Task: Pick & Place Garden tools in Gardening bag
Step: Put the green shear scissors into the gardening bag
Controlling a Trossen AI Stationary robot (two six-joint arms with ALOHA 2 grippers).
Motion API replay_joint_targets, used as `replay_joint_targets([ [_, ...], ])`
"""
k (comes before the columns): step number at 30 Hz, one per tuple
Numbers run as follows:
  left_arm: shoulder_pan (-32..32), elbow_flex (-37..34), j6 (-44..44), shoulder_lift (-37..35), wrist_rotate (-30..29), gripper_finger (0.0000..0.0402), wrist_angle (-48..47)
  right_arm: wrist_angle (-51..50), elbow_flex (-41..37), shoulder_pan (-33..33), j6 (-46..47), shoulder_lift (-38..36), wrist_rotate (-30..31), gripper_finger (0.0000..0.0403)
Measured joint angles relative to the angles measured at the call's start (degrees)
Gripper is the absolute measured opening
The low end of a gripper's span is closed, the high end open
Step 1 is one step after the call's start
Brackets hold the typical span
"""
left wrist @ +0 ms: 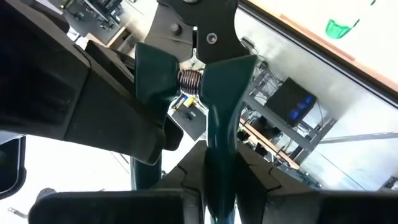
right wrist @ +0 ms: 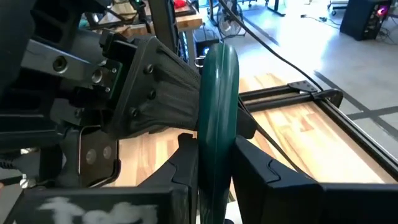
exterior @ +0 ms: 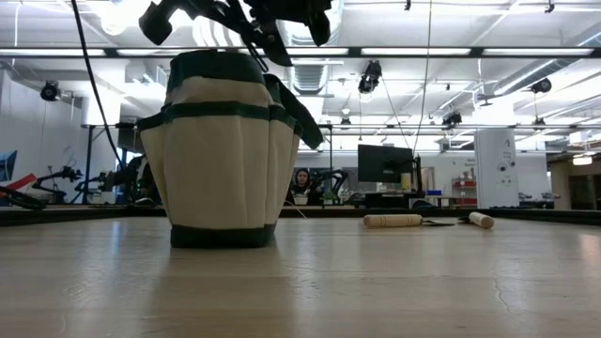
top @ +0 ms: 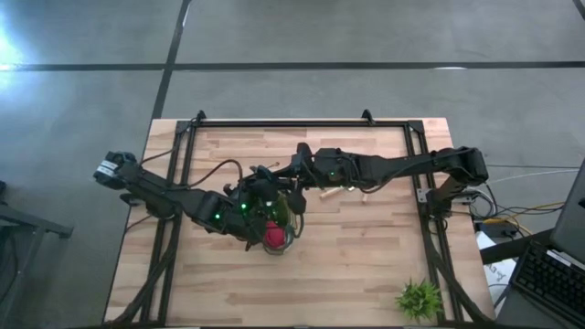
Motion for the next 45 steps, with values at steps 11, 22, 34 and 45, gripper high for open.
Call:
replay_joint_targets([
  [11, 0.02, 0.03, -7.62, -0.16, 0.04, 0.0151, 0.12, -0.8, 0.0, 0.13, -1.61, -1.16, -0.31, 0.0057],
  [22, 0.02, -0.27, -34.39, -7.65, -2.77, 0.0207, -1.31, -8.42, -0.13, 0.72, -3.12, -6.97, 0.45, 0.0057],
  [34, 0.02, -8.87, -66.4, -23.16, 7.39, 0.0208, -4.24, 0.63, -5.58, 8.67, -5.68, -10.27, -2.27, 0.0057],
  [45, 0.09, -24.89, -74.85, -29.1, 0.54, 0.0206, 10.55, 45.52, -24.63, 19.37, -7.68, -7.26, -2.15, 0.0057],
])
